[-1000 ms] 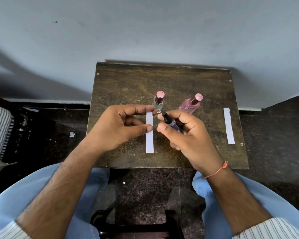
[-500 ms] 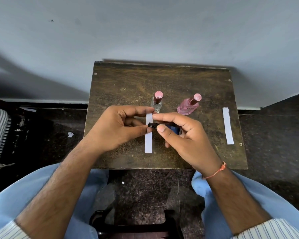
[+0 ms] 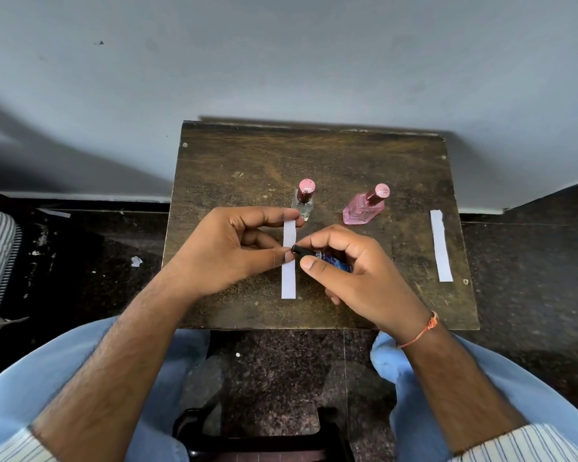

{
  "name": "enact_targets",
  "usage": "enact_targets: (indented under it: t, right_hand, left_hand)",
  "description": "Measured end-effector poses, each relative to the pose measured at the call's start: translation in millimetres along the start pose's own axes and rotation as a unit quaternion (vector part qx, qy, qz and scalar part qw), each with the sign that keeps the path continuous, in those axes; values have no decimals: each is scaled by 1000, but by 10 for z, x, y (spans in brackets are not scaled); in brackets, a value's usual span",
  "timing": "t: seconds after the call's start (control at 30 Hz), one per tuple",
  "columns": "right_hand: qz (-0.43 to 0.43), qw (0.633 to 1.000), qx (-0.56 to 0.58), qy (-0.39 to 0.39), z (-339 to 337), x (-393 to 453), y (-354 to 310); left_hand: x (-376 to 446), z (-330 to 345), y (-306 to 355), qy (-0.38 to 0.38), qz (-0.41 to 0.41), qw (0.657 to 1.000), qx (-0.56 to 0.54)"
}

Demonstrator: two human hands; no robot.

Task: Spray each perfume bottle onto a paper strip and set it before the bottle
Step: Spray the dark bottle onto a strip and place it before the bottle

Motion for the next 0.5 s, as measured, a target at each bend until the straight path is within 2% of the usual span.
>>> enact_targets:
  t: [0.17, 0.3, 0.5]
  right_hand:
    - [36, 997, 69, -25, 46, -5, 2]
    - [58, 994, 90, -12, 35, 4, 18]
    - [109, 957, 266, -21, 73, 21, 84]
  left_hand:
    - [18, -4, -61, -11, 6, 1000, -12]
    - [36, -19, -96, -12, 12, 1000, -11]
    - [11, 11, -43, -21, 12, 1000, -18]
Point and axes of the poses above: each hand's wrist, its own x-axis towards the middle knuckle, its own z-axis out of the palm, y = z × x, the point moved 7 cm from there along x, towards the middle knuckle, and after that the axes turned 5 degrees about -y, right-handed, at the moved point
